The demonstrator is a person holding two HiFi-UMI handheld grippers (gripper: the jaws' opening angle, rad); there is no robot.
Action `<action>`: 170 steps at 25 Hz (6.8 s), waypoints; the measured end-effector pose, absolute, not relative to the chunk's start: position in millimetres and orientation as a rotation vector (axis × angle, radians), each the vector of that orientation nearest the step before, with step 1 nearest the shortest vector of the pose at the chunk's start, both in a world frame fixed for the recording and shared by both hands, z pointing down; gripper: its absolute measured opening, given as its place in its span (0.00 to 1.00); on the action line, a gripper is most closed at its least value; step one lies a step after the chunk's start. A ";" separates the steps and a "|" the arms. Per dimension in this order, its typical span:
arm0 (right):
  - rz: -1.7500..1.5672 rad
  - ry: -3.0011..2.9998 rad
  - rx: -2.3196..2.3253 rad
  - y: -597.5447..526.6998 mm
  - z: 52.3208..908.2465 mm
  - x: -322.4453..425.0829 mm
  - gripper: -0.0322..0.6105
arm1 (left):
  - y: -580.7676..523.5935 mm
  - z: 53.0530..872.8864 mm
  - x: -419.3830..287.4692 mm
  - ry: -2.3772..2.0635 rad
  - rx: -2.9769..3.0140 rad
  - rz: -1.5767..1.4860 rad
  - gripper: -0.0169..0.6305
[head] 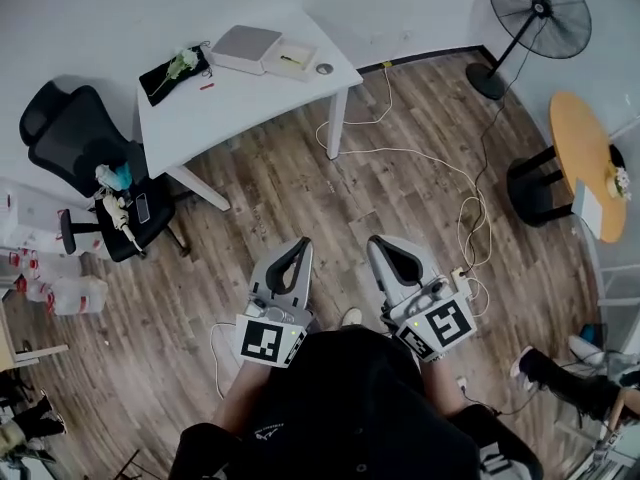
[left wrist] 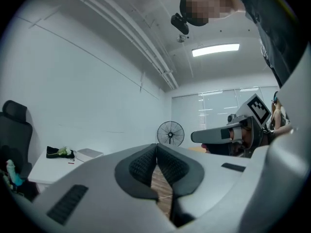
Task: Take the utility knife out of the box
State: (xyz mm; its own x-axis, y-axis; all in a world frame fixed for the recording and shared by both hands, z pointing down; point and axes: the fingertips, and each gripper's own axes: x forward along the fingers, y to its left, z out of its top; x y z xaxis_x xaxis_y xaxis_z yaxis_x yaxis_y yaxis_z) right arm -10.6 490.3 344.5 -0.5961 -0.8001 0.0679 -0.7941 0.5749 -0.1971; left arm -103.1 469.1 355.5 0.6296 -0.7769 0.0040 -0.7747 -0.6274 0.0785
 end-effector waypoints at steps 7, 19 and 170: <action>-0.349 2.786 -1.391 557.0 356.5 36.0 0.06 | 543.6 357.8 -67.1 -1.388 2.739 -0.038 0.03; -0.371 2.778 -1.373 576.4 361.6 64.0 0.06 | 546.5 358.4 -65.6 -1.491 2.679 -0.035 0.03; -0.558 2.543 -2.003 -186.6 429.8 -4.2 0.06 | -285.2 626.6 -75.0 -0.075 3.016 1.194 0.03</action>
State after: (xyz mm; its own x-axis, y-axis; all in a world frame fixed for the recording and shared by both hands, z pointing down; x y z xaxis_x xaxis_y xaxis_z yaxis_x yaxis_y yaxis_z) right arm -4.2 -186.6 429.8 -0.2496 -0.9152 0.3164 -0.9636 0.2025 -0.1746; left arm -75.0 -285.2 626.6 0.7290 -0.0807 0.6797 -0.0050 -0.9936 -0.1126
